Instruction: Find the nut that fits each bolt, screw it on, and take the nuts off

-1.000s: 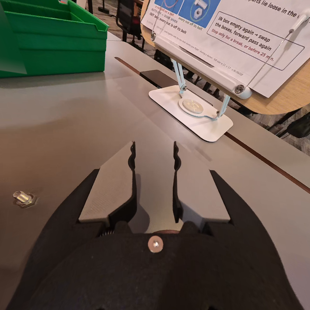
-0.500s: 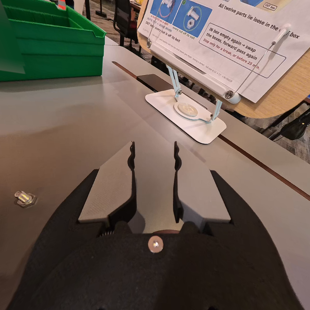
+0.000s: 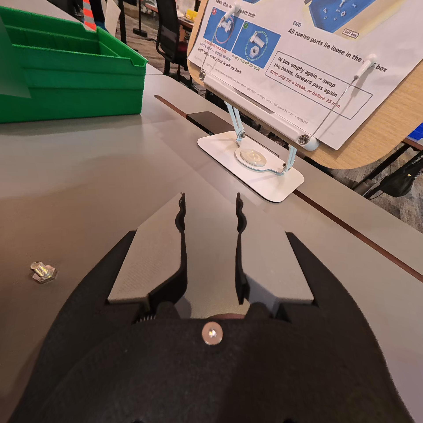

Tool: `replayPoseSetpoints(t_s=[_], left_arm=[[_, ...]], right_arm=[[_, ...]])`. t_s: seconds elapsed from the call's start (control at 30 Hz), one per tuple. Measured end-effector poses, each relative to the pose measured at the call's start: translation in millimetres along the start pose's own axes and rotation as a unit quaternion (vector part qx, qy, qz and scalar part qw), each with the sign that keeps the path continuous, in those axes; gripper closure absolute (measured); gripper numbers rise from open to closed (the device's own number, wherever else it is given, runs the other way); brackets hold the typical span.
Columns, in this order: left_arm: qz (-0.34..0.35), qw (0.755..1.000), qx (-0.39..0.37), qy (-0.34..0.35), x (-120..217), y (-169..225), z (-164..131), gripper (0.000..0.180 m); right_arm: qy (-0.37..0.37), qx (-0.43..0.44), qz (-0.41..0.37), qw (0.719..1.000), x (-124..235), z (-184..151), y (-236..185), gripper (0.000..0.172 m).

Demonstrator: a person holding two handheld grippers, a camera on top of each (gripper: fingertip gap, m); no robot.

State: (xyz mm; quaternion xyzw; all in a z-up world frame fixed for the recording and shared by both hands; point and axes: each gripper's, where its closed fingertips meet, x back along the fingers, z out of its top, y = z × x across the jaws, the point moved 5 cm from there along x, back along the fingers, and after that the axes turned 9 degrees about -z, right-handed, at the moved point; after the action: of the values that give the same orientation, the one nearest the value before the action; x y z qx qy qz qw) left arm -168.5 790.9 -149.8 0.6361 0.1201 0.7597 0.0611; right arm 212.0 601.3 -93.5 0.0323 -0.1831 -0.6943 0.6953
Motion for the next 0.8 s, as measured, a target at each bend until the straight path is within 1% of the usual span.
replayPoseSetpoints(t_s=[0.17,0.27,0.3,0.37,0.47,0.57,0.63,0.7,0.73,0.77,0.8], left_arm=[[0.013,1.0,-0.004,-0.002,-1.3,4.9,3.5,0.134],[0.068,0.998,-0.004,-0.019,1.6,-2.2,2.8,0.13],[0.075,0.997,-0.006,-0.022,1.9,-1.7,2.9,0.128],[0.082,0.996,-0.01,-0.026,1.6,1.0,3.4,0.133],[0.111,0.993,-0.013,-0.042,2.6,-0.3,2.4,0.132],[0.116,0.992,-0.016,-0.045,2.7,-0.8,2.8,0.131],[0.132,0.99,-0.006,-0.039,5.5,-8.0,3.2,0.122],[0.139,0.99,0.004,-0.031,8.3,-17.0,2.4,0.123],[0.147,0.989,0.009,-0.029,10.4,-23.0,1.3,0.126],[0.166,0.986,0.014,-0.027,13.5,-31.3,-0.2,0.136],[0.178,0.983,0.019,-0.026,15.9,-38.2,-2.3,0.138]], right_arm=[[0.005,0.0,-0.007,1.0,3.0,2.6,3.2,0.132],[0.008,-0.007,-0.005,1.0,3.8,3.7,4.3,0.132],[0.009,-0.007,-0.005,1.0,4.3,4.1,4.7,0.132],[0.011,-0.005,-0.007,1.0,5.8,5.1,5.4,0.132],[0.015,-0.009,-0.007,1.0,7.8,6.4,7.4,0.132],[0.019,-0.019,-0.003,1.0,9.8,7.3,8.4,0.133],[0.022,-0.023,-0.003,1.0,11.3,7.8,8.9,0.133],[0.022,-0.024,-0.002,0.999,11.9,7.9,8.4,0.134],[0.022,-0.024,-0.001,0.999,12.0,7.9,8.0,0.134],[0.021,-0.024,0.0,0.999,12.2,8.1,7.4,0.134],[0.022,-0.023,0.0,1.0,12.4,8.2,7.0,0.134]])
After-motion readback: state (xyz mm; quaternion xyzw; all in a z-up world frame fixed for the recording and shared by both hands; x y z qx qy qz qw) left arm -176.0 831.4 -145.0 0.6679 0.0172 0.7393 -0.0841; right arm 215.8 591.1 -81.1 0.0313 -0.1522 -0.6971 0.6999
